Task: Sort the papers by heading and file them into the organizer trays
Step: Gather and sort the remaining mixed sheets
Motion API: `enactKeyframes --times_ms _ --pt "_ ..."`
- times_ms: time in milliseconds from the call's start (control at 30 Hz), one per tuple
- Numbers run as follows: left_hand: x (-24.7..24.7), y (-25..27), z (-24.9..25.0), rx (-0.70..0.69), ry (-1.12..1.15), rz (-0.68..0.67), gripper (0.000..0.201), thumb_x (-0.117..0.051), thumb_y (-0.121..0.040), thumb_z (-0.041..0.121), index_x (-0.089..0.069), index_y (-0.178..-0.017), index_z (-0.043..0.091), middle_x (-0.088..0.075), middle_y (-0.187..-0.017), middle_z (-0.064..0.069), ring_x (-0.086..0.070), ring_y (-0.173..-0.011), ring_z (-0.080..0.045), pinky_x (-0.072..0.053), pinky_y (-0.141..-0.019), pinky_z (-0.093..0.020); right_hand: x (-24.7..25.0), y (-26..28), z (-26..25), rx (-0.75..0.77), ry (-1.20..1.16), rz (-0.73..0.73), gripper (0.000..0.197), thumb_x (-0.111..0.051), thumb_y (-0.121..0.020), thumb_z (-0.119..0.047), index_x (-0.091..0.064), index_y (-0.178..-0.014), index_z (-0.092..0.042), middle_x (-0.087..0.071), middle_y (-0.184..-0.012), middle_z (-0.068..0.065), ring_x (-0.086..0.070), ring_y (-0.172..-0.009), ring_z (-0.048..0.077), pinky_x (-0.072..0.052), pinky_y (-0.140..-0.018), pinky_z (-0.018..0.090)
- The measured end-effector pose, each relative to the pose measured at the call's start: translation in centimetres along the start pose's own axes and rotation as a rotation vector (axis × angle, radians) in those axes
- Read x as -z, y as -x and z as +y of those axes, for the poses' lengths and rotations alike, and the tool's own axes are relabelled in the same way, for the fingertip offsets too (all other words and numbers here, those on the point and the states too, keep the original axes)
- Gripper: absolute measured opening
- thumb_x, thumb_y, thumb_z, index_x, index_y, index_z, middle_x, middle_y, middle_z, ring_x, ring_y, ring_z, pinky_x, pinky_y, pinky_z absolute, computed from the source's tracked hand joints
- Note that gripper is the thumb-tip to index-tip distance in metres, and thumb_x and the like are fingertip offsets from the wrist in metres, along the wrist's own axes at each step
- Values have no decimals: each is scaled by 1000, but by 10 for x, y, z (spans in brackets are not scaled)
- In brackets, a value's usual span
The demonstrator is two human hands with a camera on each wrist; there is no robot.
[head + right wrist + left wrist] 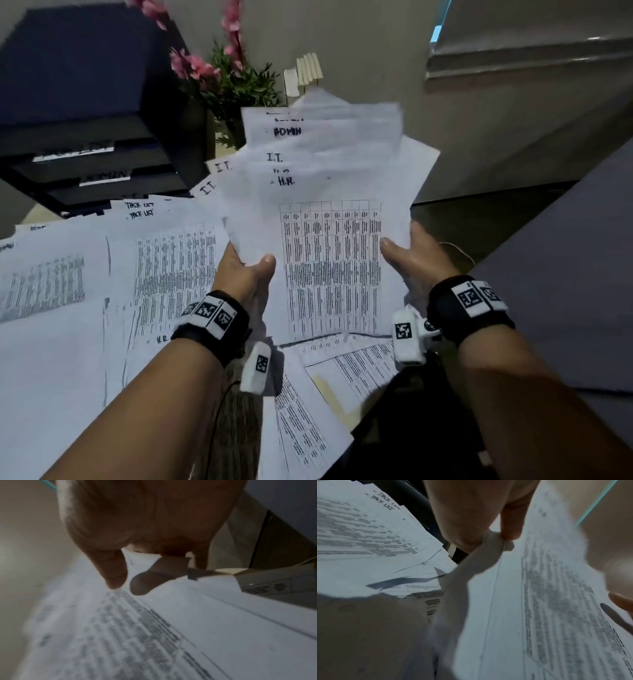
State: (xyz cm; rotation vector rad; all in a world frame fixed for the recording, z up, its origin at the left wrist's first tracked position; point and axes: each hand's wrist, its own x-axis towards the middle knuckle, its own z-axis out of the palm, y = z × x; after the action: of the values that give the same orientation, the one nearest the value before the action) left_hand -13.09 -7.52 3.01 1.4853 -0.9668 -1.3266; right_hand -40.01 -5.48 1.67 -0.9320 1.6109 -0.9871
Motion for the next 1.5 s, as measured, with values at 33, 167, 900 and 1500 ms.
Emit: enactKeyframes --times_ms 33,167,900,1500 --pt "-1 2 2 -4 -11 -10 39 -56 -91 -10 -51 -125 7 -64 -96 1 -60 -77 1 -54 -72 -11 -5 1 0 36 38 -15 61 -70 -76 -47 -47 -132 -48 -56 -138 -9 -55 -127 18 -43 -105 57" --pt "-3 -3 9 -65 -51 38 32 -63 -86 -6 -59 -111 15 -70 -99 -2 -70 -93 -9 -55 -81 -23 -22 12 -7 169 30 40 49 -65 -84 -32 -48 -129 -40 -54 -140 -4 -52 -129 15 -39 -112 47" --pt "-11 5 35 -227 84 -62 47 -70 -82 -9 -58 -107 28 -70 -105 9 -67 -101 -5 -54 -90 -29 -25 54 -68 253 -222 185 41 -64 -88 6 -54 -117 -22 -66 -101 -3 -66 -92 9 -58 -79 25" --pt "-15 3 14 -175 -317 32 45 -70 -87 14 -46 -125 22 -62 -95 9 -63 -87 -7 -51 -75 -24 -9 30 -31 252 -61 265 54 -61 -88 2 -49 -132 -28 -64 -124 -6 -62 -113 11 -49 -103 41"
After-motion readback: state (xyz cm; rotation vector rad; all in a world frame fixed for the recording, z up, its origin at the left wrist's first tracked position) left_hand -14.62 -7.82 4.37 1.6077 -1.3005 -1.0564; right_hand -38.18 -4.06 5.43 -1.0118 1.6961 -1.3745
